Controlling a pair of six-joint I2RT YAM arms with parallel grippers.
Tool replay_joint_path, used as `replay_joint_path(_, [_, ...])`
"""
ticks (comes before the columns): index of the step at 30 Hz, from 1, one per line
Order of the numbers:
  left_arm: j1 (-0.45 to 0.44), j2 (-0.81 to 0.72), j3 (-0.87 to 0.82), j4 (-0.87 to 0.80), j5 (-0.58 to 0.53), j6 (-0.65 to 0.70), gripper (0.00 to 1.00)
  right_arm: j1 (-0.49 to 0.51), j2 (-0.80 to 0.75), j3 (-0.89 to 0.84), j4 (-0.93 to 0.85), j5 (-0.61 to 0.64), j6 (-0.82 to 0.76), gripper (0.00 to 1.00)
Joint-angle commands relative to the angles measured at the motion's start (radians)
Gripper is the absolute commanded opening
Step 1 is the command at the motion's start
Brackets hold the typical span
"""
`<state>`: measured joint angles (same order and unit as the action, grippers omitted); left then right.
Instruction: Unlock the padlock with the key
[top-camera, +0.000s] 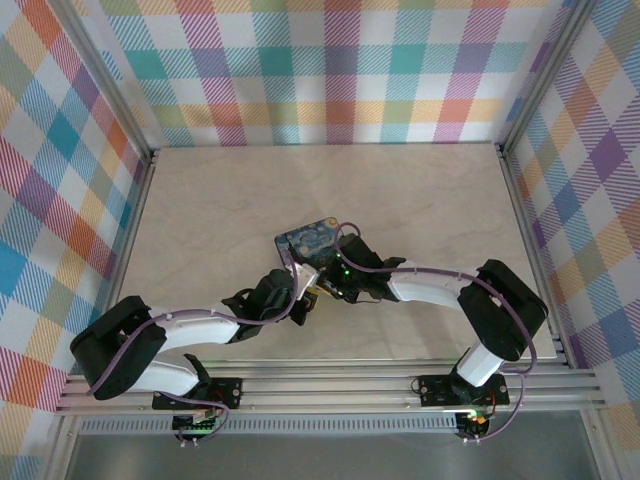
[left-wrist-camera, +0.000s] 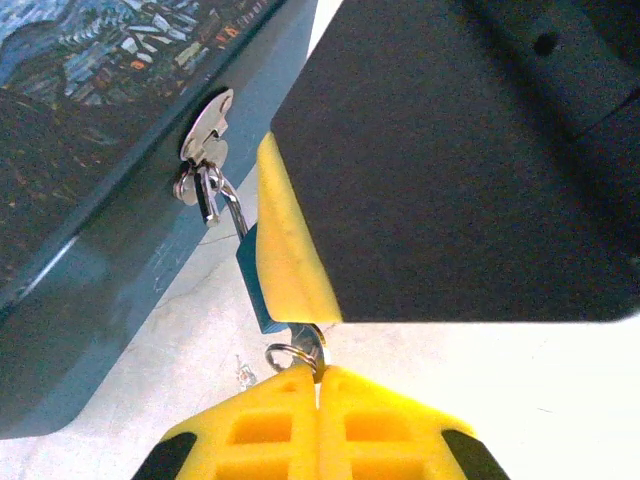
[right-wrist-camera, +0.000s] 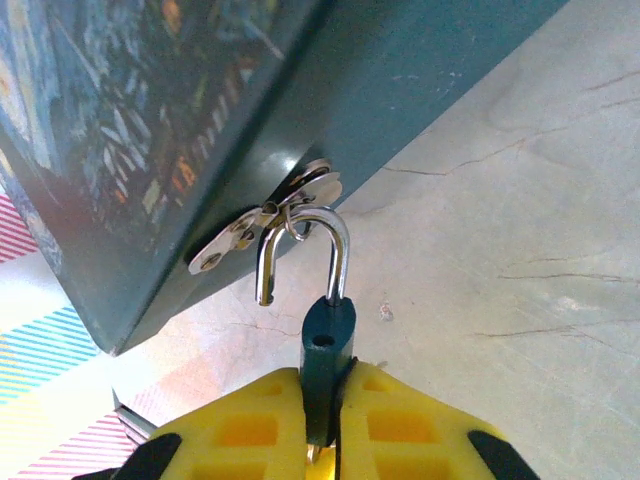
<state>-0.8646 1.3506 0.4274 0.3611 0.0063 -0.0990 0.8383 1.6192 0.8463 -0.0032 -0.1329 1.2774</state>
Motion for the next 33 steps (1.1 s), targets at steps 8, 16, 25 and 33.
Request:
replay_joint_path(8, [-0.014, -0.072, -0.008, 0.015, -0.012, 0.011, 0.03, 0.0, -0.015, 0.021, -0.041, -0.005, -0.048, 0.0])
replay_joint_path(16, [0.01, -0.193, -0.069, 0.004, -0.023, -0.111, 0.44, -0.025, -0.068, -0.048, 0.012, -0.018, -0.204, 0.0])
replay_joint_path(25, [0.079, -0.267, -0.036, -0.123, -0.021, -0.262, 0.45, -0.117, -0.032, -0.074, 0.096, -0.2, -0.346, 0.0])
replay_joint_path(33, [0.106, -0.151, 0.079, -0.213, 0.012, -0.383, 0.43, -0.181, -0.039, -0.053, 0.061, -0.223, -0.381, 0.0])
